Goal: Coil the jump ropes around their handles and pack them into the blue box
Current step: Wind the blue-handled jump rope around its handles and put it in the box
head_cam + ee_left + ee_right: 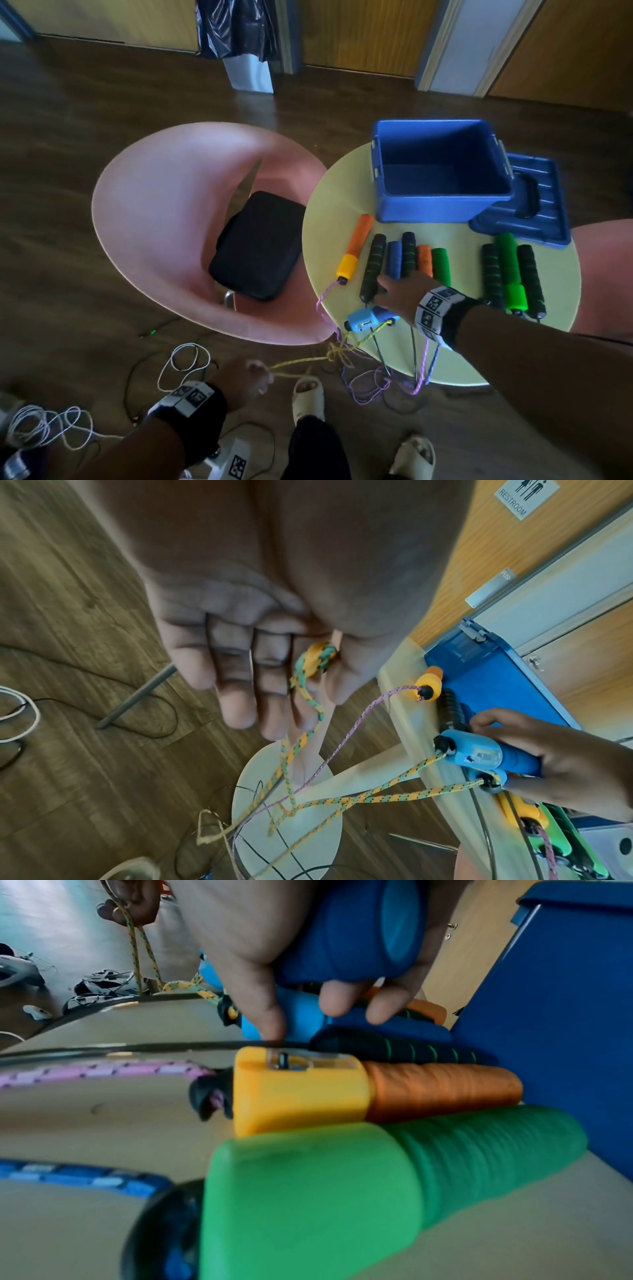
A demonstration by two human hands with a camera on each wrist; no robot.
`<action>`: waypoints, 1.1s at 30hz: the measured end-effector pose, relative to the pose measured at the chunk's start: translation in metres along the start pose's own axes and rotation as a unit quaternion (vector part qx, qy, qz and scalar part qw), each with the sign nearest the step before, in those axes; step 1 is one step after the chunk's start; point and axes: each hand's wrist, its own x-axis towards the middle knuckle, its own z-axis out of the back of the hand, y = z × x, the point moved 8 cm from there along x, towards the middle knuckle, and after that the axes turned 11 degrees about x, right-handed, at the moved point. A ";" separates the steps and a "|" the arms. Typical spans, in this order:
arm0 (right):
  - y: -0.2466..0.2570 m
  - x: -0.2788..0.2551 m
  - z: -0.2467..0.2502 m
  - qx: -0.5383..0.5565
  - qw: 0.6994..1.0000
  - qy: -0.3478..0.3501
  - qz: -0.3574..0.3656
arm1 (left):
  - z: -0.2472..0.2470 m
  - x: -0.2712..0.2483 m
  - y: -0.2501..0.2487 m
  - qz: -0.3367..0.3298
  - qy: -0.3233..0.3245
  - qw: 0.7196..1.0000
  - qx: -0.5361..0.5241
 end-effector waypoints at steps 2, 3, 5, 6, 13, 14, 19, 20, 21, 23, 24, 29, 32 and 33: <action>0.000 0.001 -0.001 0.002 1.000 0.006 0.008 | 0.001 0.000 -0.003 -0.003 0.007 1.000 0.005; 0.001 0.001 0.000 -0.002 1.000 0.009 0.015 | 0.002 0.001 -0.006 -0.004 0.007 1.000 0.009; 0.003 -0.003 0.004 -0.013 0.999 0.003 0.031 | 0.002 -0.002 -0.015 -0.009 0.003 1.000 0.017; 0.004 -0.007 0.009 -0.014 0.999 -0.006 0.042 | 0.001 -0.002 -0.019 -0.011 -0.003 1.000 0.019; -0.001 -0.066 0.036 -0.059 0.982 -0.148 0.101 | -0.010 -0.019 -0.055 -0.008 -0.048 0.999 -0.011; -0.002 -0.076 0.039 -0.061 0.977 -0.175 0.102 | -0.011 -0.024 -0.060 -0.004 -0.055 0.998 -0.006; -0.006 -0.138 0.064 -0.050 0.949 -0.291 0.114 | -0.025 -0.053 -0.094 0.025 -0.084 0.993 0.077; -0.006 -0.151 0.069 -0.046 0.943 -0.306 0.118 | -0.024 -0.060 -0.106 0.020 -0.097 0.990 0.103; -0.004 -0.164 0.072 -0.045 0.938 -0.320 0.125 | -0.024 -0.065 -0.119 -0.002 -0.122 0.984 0.130; 0.003 -0.190 0.074 -0.051 0.925 -0.346 0.150 | -0.016 -0.078 -0.152 -0.039 -0.169 0.980 0.097; 0.008 -0.201 0.074 -0.060 0.919 -0.355 0.161 | -0.011 -0.084 -0.167 -0.052 -0.202 0.976 0.069; 0.019 -0.244 0.079 -0.086 0.899 -0.392 0.173 | -0.024 -0.116 -0.265 -0.128 -0.131 0.953 -0.239; 0.016 -0.265 0.083 -0.082 0.898 -0.397 0.171 | -0.046 -0.130 -0.314 -0.198 -0.042 0.927 -0.317; 0.014 -0.273 0.085 -0.077 0.896 -0.403 0.170 | -0.054 -0.138 -0.328 -0.232 -0.010 0.910 -0.342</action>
